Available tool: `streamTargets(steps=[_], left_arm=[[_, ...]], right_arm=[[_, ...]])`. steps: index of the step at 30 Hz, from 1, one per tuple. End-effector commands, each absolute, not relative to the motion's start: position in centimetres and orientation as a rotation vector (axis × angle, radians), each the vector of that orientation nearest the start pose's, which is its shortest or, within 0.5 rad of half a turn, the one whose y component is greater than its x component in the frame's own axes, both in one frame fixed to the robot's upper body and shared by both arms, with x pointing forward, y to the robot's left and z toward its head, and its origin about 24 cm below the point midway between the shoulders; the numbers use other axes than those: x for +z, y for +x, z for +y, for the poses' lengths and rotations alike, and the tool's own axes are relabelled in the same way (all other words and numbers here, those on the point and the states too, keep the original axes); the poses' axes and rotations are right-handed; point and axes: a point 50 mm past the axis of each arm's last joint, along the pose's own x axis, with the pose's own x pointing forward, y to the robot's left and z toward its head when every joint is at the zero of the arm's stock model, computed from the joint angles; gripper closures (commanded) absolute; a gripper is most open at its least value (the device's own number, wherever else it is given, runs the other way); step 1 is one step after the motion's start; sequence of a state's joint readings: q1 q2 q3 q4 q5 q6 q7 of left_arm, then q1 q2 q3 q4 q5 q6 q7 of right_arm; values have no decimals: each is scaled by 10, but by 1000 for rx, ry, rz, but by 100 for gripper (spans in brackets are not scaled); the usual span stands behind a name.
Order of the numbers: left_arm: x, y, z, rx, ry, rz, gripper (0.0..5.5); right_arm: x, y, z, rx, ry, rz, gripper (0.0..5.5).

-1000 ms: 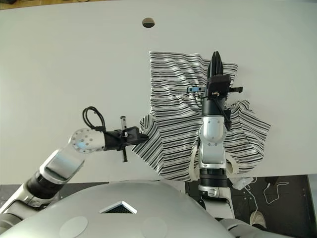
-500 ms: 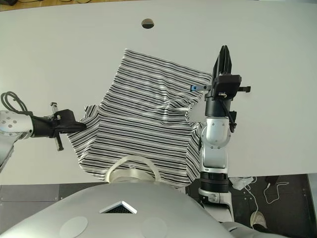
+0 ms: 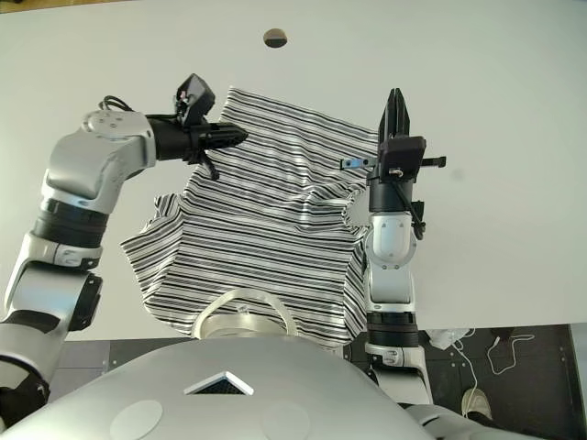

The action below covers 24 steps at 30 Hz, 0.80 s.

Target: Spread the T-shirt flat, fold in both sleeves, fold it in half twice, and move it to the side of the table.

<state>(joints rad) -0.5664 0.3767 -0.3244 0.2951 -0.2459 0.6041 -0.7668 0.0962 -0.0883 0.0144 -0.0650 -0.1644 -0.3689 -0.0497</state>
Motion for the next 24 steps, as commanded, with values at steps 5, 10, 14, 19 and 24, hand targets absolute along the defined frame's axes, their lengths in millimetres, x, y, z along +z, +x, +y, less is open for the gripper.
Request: streamTargets(steps=[5,10,14,19,24], left_arm=[[46,361,103,-841,366,566,536],[34,365,115,-772,376,625,536],[30,366,137,-674,399,699,536],[34,371,166,-511,452,707,536],[37,371,191,-417,473,723,536]], right_arm=[[63,233,-154,38,-255,-328,540],[62,232,-153,51,-261,-324,540],[64,231,-154,45,-266,-332,540],[66,229,-153,45,-271,-342,540],[66,229,-152,53,-274,-343,540]])
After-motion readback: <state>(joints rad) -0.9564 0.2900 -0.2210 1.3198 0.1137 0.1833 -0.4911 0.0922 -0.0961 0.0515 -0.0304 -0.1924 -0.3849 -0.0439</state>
